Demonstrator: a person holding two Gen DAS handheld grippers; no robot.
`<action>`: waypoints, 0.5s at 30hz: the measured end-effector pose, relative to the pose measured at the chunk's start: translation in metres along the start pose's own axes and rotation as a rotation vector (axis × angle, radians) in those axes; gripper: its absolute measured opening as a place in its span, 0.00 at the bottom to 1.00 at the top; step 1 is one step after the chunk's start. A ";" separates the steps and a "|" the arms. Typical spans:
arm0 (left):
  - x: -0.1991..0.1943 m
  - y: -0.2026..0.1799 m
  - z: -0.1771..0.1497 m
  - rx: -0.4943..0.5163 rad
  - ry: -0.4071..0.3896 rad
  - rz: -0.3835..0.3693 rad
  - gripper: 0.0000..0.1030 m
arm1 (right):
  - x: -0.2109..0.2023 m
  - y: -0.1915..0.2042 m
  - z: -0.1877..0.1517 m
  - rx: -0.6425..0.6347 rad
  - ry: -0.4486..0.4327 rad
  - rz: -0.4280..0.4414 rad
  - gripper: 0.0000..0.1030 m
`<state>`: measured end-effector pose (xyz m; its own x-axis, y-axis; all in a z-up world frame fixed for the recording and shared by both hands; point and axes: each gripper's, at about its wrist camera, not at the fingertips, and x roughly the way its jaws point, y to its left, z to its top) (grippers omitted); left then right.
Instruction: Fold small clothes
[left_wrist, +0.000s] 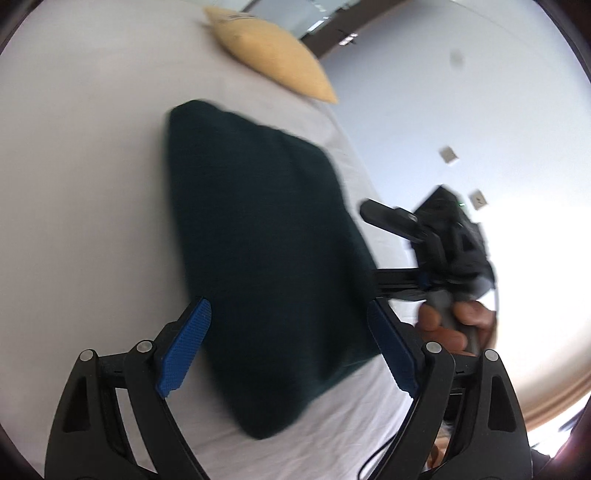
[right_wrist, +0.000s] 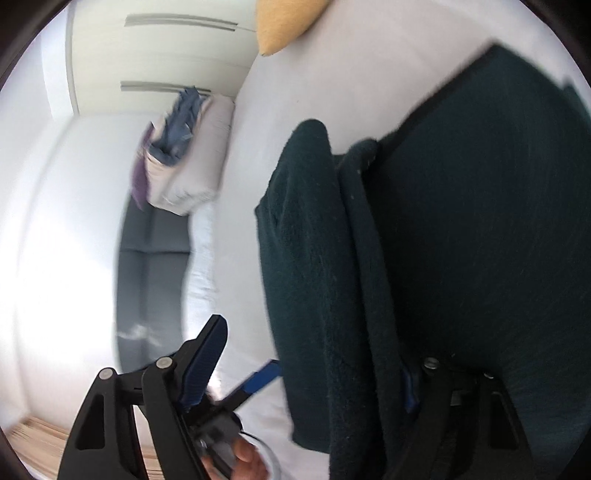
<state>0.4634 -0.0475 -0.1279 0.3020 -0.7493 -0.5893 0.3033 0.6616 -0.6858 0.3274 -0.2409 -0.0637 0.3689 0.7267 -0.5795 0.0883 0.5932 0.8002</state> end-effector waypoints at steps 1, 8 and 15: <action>0.008 0.005 -0.002 -0.007 0.010 0.002 0.84 | 0.002 0.006 -0.003 -0.044 0.014 -0.050 0.71; 0.024 0.019 -0.001 -0.035 0.015 0.023 0.84 | 0.009 0.008 -0.018 -0.153 0.068 -0.201 0.18; 0.029 0.014 0.000 -0.015 0.025 0.029 0.84 | -0.037 -0.006 -0.022 -0.170 -0.068 -0.230 0.15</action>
<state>0.4761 -0.0599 -0.1550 0.2878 -0.7307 -0.6191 0.2811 0.6824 -0.6748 0.2924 -0.2638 -0.0509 0.4189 0.5451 -0.7262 0.0227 0.7933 0.6084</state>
